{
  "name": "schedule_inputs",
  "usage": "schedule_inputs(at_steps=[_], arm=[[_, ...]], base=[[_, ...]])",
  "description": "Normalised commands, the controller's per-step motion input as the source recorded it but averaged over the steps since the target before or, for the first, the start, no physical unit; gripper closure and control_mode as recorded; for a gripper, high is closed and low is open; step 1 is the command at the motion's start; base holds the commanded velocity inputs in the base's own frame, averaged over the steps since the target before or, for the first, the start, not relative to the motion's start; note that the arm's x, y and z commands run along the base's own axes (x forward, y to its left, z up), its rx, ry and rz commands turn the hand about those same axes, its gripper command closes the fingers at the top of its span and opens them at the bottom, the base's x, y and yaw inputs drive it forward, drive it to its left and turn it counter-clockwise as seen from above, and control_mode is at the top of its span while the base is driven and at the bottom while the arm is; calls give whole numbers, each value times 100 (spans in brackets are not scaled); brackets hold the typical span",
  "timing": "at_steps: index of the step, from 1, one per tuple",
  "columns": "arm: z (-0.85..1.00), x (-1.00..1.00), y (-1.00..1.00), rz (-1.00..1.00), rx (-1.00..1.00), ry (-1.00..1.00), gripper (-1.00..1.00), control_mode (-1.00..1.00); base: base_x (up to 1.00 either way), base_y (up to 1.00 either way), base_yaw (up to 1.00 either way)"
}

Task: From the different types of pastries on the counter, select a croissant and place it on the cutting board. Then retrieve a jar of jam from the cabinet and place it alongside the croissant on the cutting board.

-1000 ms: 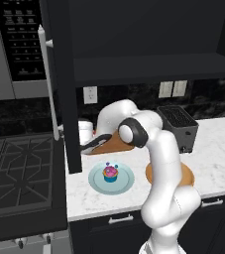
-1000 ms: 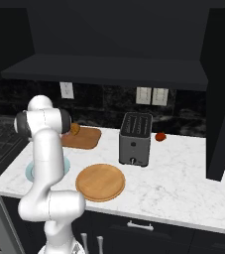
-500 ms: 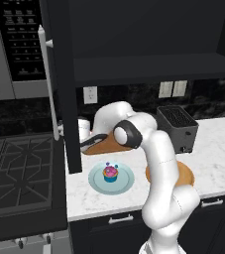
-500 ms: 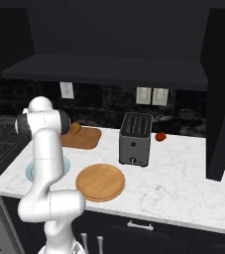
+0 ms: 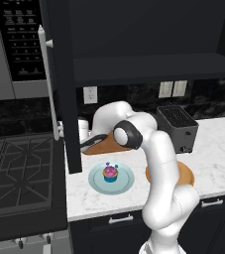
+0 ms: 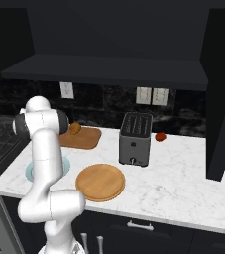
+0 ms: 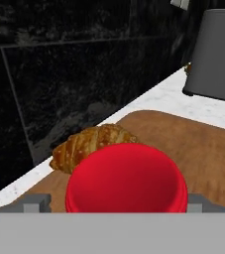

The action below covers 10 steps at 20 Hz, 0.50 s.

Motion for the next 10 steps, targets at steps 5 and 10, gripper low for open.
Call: schedule_inputs(at_steps=[5,10], arm=[[1,-4,3,0,0,-13,-100,-100],[8,-8,0,0,0,-14,-100,-100]], base=[[0,0,0],[0,0,0]])
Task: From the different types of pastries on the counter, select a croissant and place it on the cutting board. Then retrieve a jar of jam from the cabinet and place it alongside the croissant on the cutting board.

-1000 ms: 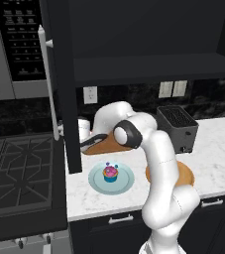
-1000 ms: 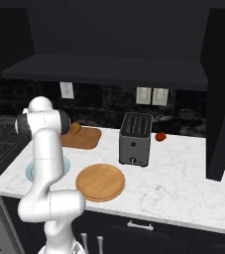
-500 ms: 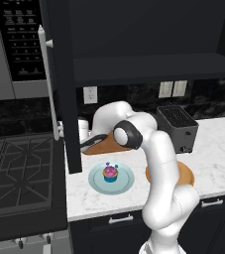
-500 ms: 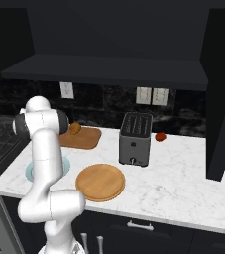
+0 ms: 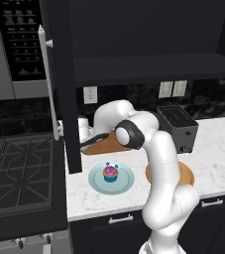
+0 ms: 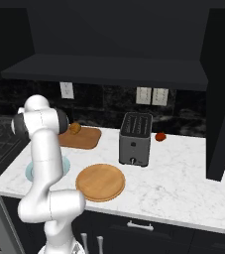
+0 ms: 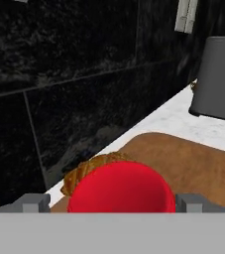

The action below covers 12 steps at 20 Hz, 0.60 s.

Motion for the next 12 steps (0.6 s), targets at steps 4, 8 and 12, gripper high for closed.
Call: schedule_inputs(at_steps=[4,8,12], arm=[[2,-27,0,0,0,-11,-100,-100],[0,-43,0,0,0,-1,-100,-100],[2,-50,1,0,3,-6,-100,-100]], base=[[0,0,0],[0,0,0],[0,0,0]])
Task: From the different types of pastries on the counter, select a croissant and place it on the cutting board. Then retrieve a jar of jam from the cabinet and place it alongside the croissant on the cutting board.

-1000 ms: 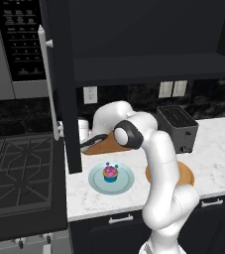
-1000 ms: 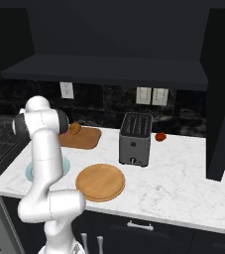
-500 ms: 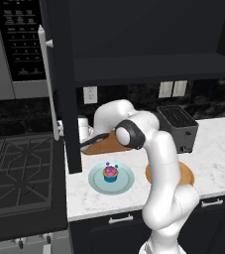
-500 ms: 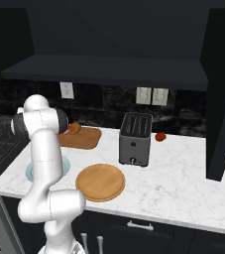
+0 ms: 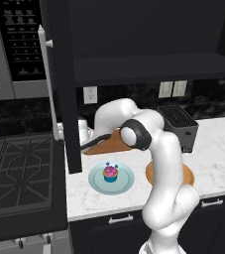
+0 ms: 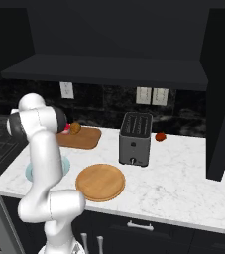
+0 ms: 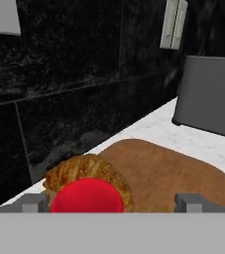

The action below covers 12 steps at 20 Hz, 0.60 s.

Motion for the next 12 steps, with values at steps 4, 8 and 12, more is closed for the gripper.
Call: schedule_inputs(at_steps=[4,8,12], arm=[[30,-100,0,0,6,-32,-100,-100],[37,-100,-4,0,7,-37,-100,-100],[13,-100,-15,-5,8,-31,-100,-100]], base=[[0,0,0],[0,0,0],[0,0,0]])
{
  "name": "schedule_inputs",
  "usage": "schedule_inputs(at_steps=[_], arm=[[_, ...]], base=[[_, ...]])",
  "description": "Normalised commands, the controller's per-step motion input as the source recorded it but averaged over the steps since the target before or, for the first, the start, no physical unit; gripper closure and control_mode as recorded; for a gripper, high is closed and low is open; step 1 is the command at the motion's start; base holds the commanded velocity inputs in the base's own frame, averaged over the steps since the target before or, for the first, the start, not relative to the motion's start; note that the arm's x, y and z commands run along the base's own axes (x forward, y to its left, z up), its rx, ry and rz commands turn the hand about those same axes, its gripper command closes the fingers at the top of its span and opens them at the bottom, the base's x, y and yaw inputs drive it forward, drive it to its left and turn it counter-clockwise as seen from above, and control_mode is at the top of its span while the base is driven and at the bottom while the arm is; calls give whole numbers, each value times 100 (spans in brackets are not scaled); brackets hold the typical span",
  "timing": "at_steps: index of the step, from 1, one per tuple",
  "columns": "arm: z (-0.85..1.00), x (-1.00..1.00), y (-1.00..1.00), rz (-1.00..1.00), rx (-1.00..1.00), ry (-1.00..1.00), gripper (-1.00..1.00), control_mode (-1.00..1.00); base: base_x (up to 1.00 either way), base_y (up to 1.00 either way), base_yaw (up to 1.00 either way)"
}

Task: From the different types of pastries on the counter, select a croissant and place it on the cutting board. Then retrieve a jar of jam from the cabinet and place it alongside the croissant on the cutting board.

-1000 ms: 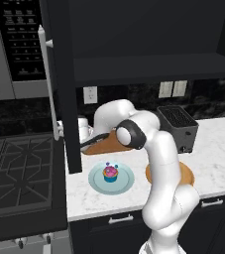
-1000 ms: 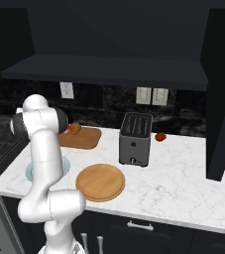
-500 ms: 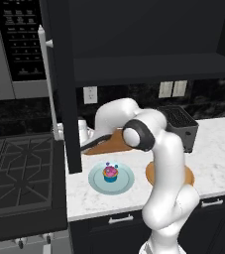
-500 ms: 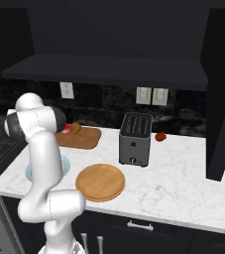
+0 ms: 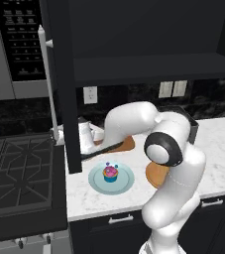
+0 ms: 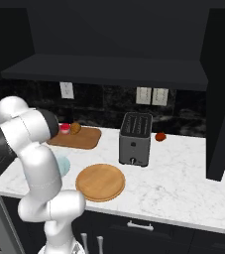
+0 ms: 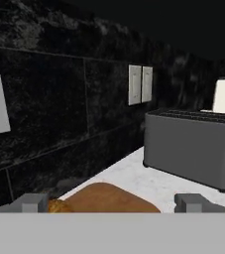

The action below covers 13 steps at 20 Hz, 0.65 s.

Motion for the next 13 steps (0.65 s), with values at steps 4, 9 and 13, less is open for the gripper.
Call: schedule_inputs(at_steps=[4,9,13], arm=[[0,-100,-18,-10,6,-17,-100,-100],[0,-100,-20,-12,7,-14,-100,-100],[0,-100,-23,-12,10,-16,-100,-100]], base=[[0,0,0],[0,0,0],[0,0,0]])
